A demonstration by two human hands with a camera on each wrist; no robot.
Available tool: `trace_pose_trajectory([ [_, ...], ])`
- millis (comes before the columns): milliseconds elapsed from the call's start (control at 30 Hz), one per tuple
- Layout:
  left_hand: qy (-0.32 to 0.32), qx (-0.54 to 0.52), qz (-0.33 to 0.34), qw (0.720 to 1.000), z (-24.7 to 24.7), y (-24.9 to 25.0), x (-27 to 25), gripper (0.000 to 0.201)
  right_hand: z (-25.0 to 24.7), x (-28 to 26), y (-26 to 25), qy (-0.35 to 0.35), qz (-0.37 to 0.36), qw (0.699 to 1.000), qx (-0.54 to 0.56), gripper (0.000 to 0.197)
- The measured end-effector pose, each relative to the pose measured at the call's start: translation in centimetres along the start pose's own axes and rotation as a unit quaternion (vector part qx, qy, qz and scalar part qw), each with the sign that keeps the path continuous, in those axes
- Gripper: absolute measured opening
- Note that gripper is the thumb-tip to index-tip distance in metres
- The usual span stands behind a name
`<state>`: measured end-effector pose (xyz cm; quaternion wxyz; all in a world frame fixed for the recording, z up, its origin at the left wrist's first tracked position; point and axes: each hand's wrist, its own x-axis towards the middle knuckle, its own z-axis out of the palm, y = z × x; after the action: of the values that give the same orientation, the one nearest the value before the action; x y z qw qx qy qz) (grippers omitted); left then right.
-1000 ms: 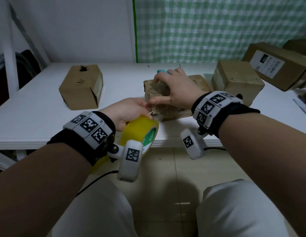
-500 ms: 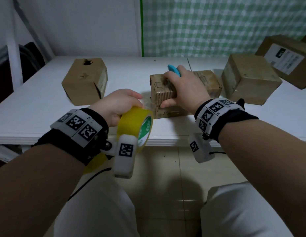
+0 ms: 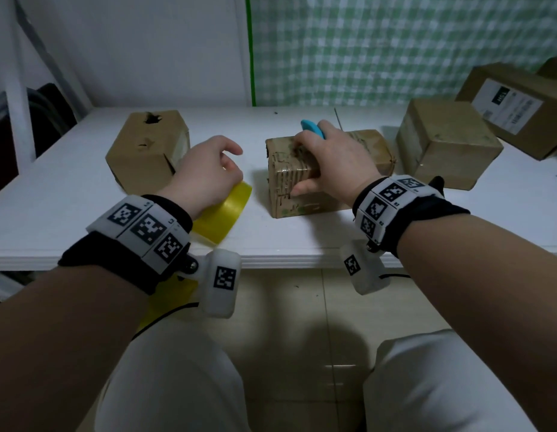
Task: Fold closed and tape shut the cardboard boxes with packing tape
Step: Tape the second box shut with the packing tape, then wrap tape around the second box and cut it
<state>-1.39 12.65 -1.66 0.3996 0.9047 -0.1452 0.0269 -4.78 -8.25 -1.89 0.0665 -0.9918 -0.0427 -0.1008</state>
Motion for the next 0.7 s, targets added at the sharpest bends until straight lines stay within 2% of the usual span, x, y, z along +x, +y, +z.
trace_pose_trajectory([
  [133, 0.003, 0.02, 0.011, 1.0, 0.6, 0.0, -0.1, 0.024, -0.8, 0.0, 0.6, -0.023, 0.002, 1.0, 0.003, 0.091],
  [300, 0.014, 0.002, -0.013, 1.0, 0.9, -0.2, 0.0, 0.021, -1.9, 0.6, 1.4, -0.094, 0.025, 0.994, -0.046, 0.117],
  [567, 0.021, -0.036, -0.023, 0.999, 0.3, 0.0, -1.0, 0.031, -2.7, -0.4, 0.6, -0.103, 0.05, 0.993, -0.005, 0.107],
  [700, 0.055, -0.107, -0.058, 0.991, -0.6, -0.1, -1.4, 0.035, -4.6, -1.0, 0.3, -0.155, 0.031, 0.987, 0.007, 0.098],
])
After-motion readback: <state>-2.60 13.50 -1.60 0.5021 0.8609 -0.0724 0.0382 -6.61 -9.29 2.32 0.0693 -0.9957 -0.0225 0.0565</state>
